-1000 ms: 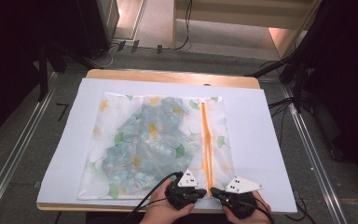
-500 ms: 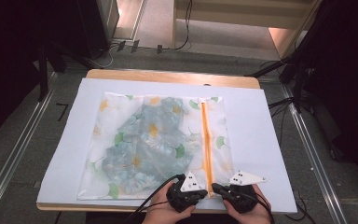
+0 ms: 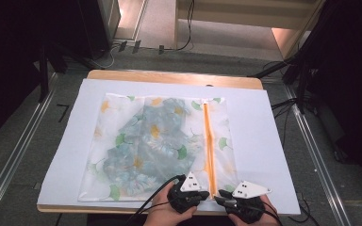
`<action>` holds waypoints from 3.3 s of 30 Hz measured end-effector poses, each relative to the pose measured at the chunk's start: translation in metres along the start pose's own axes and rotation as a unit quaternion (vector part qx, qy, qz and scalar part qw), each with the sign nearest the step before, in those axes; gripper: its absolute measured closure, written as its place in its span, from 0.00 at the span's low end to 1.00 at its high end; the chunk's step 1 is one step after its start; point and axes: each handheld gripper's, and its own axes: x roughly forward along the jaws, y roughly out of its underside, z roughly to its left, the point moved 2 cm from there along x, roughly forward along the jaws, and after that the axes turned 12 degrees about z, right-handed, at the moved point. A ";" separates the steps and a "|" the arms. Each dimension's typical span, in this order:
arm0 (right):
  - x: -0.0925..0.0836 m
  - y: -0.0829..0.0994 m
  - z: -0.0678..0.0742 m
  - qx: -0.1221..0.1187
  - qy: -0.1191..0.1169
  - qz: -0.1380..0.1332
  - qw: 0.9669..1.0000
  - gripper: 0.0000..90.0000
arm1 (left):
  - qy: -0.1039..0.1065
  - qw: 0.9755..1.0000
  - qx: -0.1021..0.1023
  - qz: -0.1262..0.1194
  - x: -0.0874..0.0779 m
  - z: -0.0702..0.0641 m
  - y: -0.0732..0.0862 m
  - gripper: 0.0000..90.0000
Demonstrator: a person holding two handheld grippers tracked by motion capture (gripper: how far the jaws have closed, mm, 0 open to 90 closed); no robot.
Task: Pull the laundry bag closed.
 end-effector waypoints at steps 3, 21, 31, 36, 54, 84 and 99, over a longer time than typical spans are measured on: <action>0.003 0.000 0.000 -0.001 0.012 0.011 1.000 0.80 | 0.002 1.000 -0.002 -0.001 0.000 0.001 0.000 1.00; -0.003 -0.008 0.011 -0.012 0.028 0.009 1.000 1.00 | -0.017 1.000 0.022 -0.004 0.001 -0.005 0.000 1.00; -0.001 -0.014 0.010 0.021 0.040 0.031 0.999 1.00 | -0.019 0.999 0.025 0.006 0.001 -0.005 -0.002 1.00; -0.002 -0.017 0.008 0.036 0.045 0.029 0.998 1.00 | -0.022 0.999 0.029 0.006 0.001 -0.006 -0.001 1.00; 0.007 -0.024 0.006 0.037 0.027 0.001 0.999 1.00 | -0.008 1.000 0.017 0.001 0.001 -0.003 -0.001 1.00; 0.007 -0.019 0.001 0.077 -0.004 0.018 0.997 1.00 | -0.020 0.999 0.029 0.002 0.004 -0.011 -0.004 1.00; 0.011 -0.034 -0.012 0.078 0.005 0.026 0.997 1.00 | -0.013 0.999 0.031 0.005 0.004 -0.010 -0.003 1.00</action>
